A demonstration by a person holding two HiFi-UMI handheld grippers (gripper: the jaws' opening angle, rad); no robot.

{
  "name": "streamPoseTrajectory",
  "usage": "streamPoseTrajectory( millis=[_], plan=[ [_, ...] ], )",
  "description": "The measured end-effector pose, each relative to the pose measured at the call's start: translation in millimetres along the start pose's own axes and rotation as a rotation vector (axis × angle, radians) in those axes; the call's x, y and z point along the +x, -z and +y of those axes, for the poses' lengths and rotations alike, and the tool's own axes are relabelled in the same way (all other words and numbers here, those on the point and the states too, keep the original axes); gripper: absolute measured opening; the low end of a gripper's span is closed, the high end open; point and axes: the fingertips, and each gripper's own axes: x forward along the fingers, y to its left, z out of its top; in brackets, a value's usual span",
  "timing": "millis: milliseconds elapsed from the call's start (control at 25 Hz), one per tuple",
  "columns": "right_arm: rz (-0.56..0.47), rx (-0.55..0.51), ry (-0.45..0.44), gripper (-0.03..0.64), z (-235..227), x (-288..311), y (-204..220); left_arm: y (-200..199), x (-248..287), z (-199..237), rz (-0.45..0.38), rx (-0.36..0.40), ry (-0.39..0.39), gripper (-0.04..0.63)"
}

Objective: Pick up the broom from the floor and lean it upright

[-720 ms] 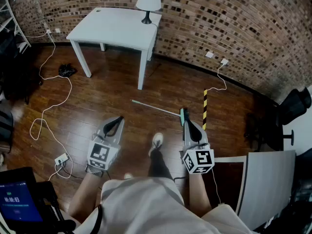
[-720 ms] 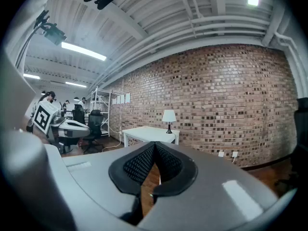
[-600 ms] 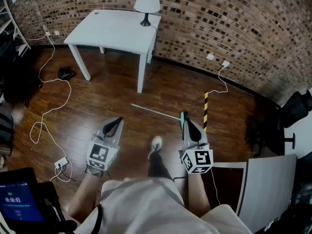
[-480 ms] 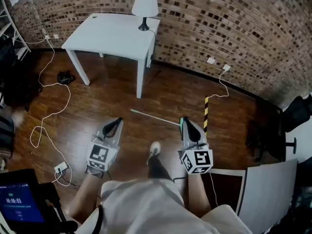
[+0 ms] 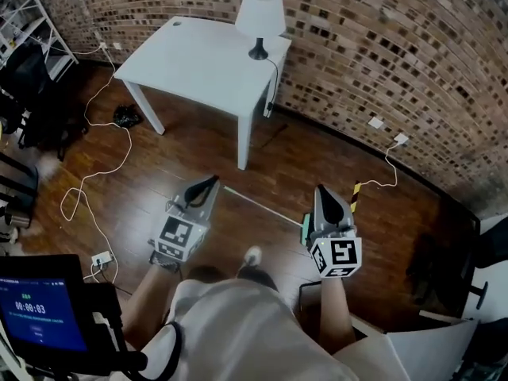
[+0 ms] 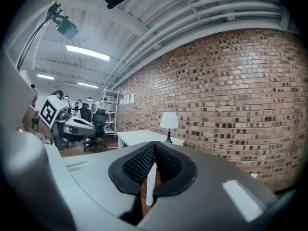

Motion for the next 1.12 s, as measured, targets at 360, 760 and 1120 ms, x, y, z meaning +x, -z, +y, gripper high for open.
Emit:
streamPoseTrajectory(
  millis=[360,760,1120],
  plan=[
    [0.059,0.057,0.016,0.014,-12,53,28,25,38,39,0.059,-0.017,0.019,-0.002],
    [0.205,0.066,-0.107,0.051,13,104,80,68,55,61,0.141,-0.063,0.051,-0.002],
    [0.501,-0.131,-0.328,0.074,76,193,246,194,44,97,0.298,-0.156,0.005,-0.002]
  ],
)
